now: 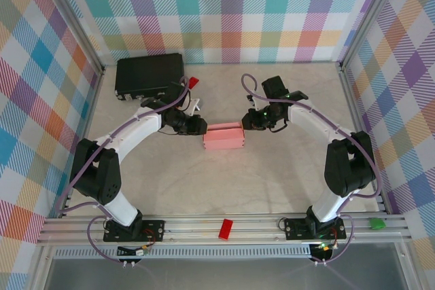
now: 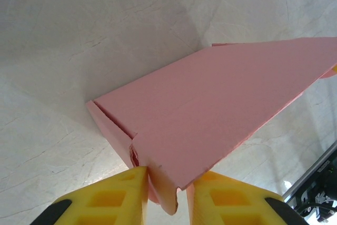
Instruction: Fold the paper box
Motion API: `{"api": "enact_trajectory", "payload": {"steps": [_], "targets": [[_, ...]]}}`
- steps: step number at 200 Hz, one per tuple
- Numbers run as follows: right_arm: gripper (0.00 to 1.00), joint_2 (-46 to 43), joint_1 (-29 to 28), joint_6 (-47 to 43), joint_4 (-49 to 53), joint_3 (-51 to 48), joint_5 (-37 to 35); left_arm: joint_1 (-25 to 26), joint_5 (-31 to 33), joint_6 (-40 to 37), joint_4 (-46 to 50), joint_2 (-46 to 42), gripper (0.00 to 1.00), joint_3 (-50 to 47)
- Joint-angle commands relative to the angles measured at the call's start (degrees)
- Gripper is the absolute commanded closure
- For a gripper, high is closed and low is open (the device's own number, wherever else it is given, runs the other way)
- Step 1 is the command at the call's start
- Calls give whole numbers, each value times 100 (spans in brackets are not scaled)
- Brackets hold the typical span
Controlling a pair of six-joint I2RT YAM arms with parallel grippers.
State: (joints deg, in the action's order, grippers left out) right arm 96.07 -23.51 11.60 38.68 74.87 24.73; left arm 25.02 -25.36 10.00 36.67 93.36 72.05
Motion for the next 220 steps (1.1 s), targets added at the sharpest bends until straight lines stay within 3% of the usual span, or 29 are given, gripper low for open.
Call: {"api": "enact_trajectory", "payload": {"steps": [1, 220], "targets": [[85, 118, -59, 70, 63, 195, 159, 70, 28, -99, 239, 14, 74, 108], [88, 184, -84, 39, 164, 50, 5, 126, 253, -228, 380, 51, 74, 118]]}}
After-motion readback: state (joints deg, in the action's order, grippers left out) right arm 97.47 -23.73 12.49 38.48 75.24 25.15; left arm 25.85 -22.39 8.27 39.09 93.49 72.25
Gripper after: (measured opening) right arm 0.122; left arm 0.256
